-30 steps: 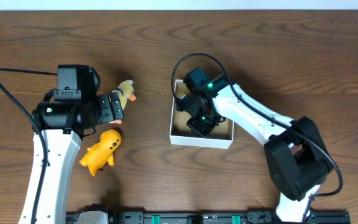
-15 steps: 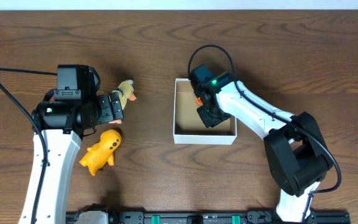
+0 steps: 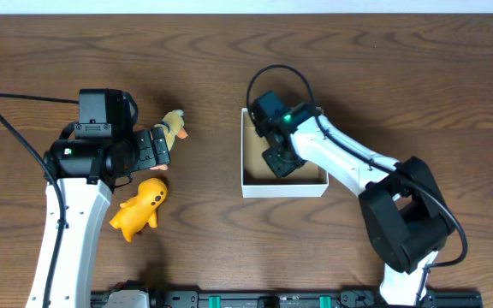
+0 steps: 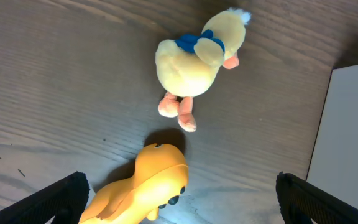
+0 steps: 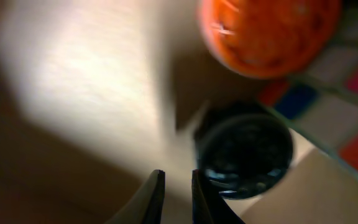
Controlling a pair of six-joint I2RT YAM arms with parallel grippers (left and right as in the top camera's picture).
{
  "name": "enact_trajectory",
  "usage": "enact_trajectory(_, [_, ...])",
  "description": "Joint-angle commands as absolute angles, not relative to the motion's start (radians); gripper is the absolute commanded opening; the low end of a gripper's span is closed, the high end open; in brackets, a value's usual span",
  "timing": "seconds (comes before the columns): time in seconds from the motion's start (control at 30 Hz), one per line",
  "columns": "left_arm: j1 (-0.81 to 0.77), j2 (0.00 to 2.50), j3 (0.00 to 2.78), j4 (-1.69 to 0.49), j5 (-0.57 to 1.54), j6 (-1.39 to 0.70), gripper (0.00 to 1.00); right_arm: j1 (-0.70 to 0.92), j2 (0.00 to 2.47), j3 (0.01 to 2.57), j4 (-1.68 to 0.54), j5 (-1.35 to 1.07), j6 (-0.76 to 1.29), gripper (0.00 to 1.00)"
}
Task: Pack container
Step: 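Carry the black part into the box and release it, then move the left gripper to the plush duck and grasp it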
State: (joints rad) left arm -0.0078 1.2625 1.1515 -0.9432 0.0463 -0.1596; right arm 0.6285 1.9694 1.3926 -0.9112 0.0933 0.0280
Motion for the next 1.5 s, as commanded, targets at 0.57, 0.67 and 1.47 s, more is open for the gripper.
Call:
enact_trajectory(0.57, [-0.010, 1.287, 1.166, -0.945, 0.045, -0.056, 0.98, 0.114, 1.652, 1.499, -1.030, 0.067, 0.321, 0.32])
enact_trajectory(0.67, [-0.010, 1.326, 1.166, -0.925, 0.044, 0.016, 0.98, 0.081, 1.699, 1.448, -1.032, 0.015, 0.310, 0.32])
enact_trajectory(1.47, [-0.010, 1.755, 1.166, -0.582, 0.034, 0.437, 0.98, 0.171, 1.863, 1.386, -0.996, -0.245, 0.155, 0.33])
